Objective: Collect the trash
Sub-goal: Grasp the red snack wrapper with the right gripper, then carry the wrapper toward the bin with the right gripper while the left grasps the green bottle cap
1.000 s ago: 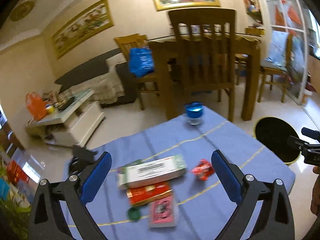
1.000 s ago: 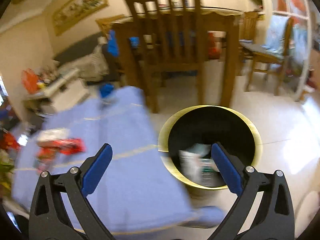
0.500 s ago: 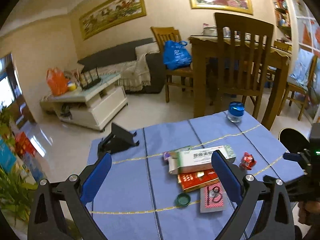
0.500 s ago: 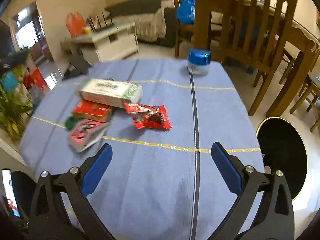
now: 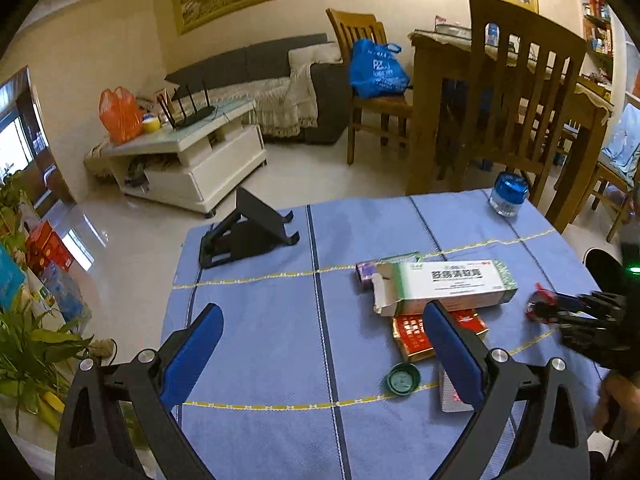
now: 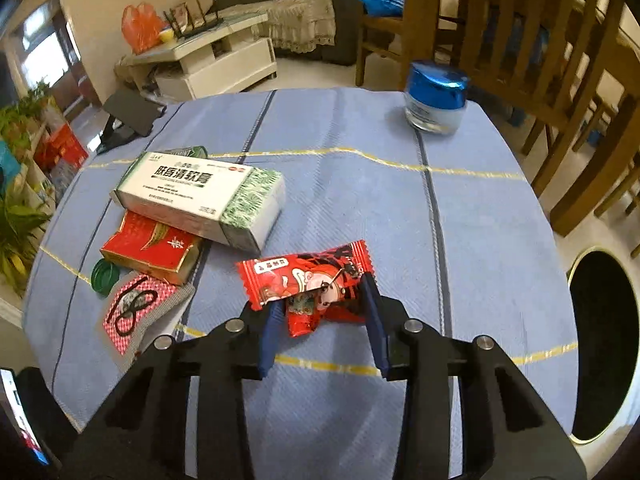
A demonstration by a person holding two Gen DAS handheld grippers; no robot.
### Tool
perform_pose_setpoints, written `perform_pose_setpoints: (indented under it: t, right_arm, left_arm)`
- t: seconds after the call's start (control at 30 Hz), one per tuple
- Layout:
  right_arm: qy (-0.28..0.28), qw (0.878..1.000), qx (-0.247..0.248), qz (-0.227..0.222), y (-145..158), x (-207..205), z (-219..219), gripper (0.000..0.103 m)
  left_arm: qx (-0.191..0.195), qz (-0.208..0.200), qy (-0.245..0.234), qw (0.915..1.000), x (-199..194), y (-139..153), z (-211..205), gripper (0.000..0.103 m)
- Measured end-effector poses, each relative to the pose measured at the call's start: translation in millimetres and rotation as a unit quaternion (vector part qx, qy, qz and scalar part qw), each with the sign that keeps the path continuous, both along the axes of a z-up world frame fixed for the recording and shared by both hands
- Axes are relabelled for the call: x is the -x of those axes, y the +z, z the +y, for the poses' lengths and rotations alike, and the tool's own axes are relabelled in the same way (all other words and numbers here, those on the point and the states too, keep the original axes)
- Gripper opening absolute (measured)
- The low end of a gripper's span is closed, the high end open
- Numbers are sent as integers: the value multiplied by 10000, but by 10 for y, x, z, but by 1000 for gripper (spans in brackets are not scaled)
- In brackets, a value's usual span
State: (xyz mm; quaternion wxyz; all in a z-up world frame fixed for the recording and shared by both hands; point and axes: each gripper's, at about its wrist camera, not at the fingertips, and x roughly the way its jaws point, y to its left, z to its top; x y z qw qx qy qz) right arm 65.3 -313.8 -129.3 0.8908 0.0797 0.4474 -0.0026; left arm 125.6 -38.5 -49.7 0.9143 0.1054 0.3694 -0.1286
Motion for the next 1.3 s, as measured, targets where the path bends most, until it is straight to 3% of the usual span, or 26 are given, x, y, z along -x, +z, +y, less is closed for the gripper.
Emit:
perform_pose_setpoints:
  t: [0.13, 0.33, 0.53, 0.7, 0.83, 1.2, 1.3]
  right_arm:
    - [-29, 9994, -223, -250, 116, 362, -185, 22]
    - [-529, 9949, -706, -489, 158, 1074, -717, 22]
    - [-876, 9906, -877, -577, 114, 1460, -990, 22]
    - [-891, 9894, -976, -595, 33, 1525, -979, 22]
    - [-878, 9884, -1054, -648, 18, 1482, -914, 22]
    - [-916, 9875, -1091, -677, 42, 1498, -881, 22]
    - [-930, 9872, -1100, -686, 49, 1511, -884, 22]
  left_arm:
    - [255, 363, 91, 9990, -220, -64, 87, 96]
    - [742, 783, 218, 9939, -477, -142, 129, 96]
    - [413, 1173, -309, 9918, -195, -501, -211, 95]
    - [-23, 1298, -685, 9892, -53, -732, -252, 78]
    - [-45, 1554, -856, 9841, -93, -902, -202, 77]
    - [-114, 1521, -1217, 9808, -65, -1041, -308, 77]
    - [-269, 1378, -1200, 9828, -53, -1052, -332, 70]
